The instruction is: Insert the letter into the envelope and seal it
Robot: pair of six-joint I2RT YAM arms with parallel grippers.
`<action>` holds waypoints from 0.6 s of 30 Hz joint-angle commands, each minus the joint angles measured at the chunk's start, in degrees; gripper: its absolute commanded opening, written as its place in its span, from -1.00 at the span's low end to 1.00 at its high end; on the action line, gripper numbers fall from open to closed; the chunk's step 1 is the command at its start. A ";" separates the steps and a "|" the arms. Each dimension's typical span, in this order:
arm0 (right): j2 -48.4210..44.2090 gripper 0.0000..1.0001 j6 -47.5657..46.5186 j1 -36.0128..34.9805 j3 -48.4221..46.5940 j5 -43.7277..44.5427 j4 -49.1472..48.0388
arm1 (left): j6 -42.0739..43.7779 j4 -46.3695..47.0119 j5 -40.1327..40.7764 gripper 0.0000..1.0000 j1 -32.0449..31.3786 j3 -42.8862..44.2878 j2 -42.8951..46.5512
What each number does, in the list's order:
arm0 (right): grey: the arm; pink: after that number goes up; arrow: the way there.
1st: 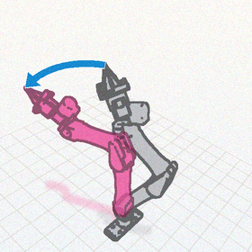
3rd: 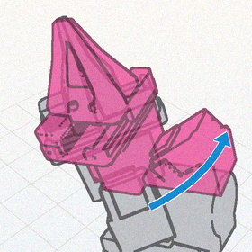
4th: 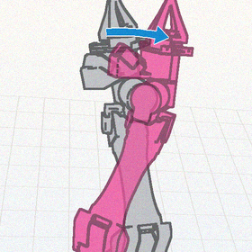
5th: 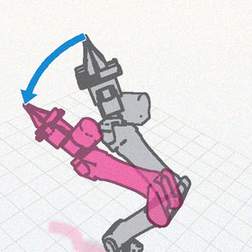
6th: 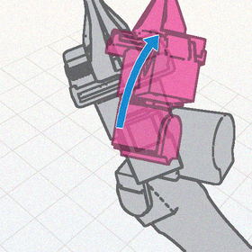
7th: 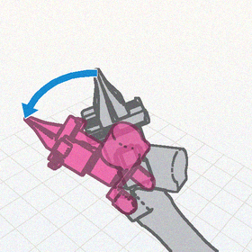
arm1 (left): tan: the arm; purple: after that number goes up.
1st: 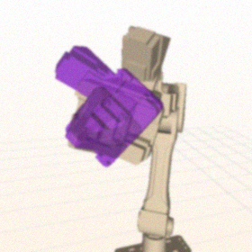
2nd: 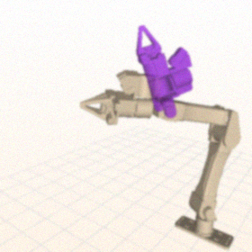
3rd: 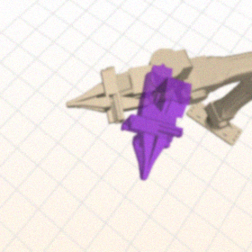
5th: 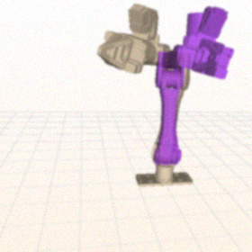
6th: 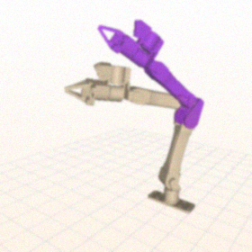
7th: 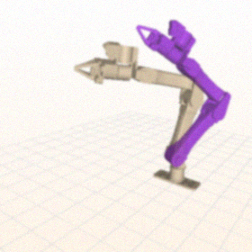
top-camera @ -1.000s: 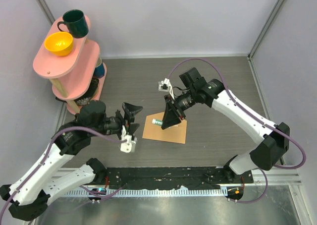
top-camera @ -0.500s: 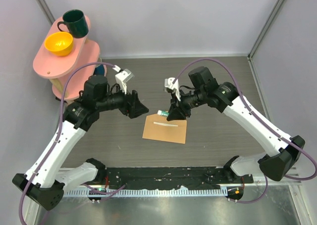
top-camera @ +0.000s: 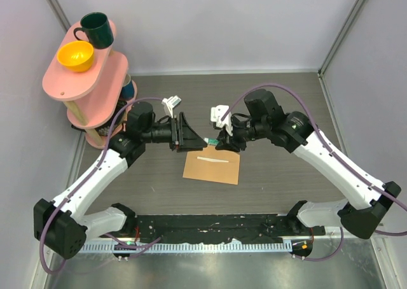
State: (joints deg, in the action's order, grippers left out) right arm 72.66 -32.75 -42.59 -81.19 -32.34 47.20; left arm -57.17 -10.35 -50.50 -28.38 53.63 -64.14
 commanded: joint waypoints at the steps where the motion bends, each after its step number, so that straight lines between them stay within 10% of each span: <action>1: -2.26 -0.99 -3.98 -3.45 -1.43 3.24 -1.68 | -8.65 10.00 -3.81 0.05 -0.09 -0.19 0.86; 11: -1.83 -0.99 -4.78 -6.98 -2.04 6.76 -0.71 | -9.81 13.25 -6.01 -0.41 -0.10 -3.00 2.00; 18: -1.82 -0.98 -3.28 -6.98 -2.05 9.48 -0.36 | -9.54 13.08 -6.45 -0.12 -0.10 -4.05 3.05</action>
State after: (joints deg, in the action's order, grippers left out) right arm 71.61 -36.47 -49.43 -81.21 -25.06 47.83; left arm -66.24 0.54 -55.00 -28.38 49.98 -63.02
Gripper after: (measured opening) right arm 0.289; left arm 0.432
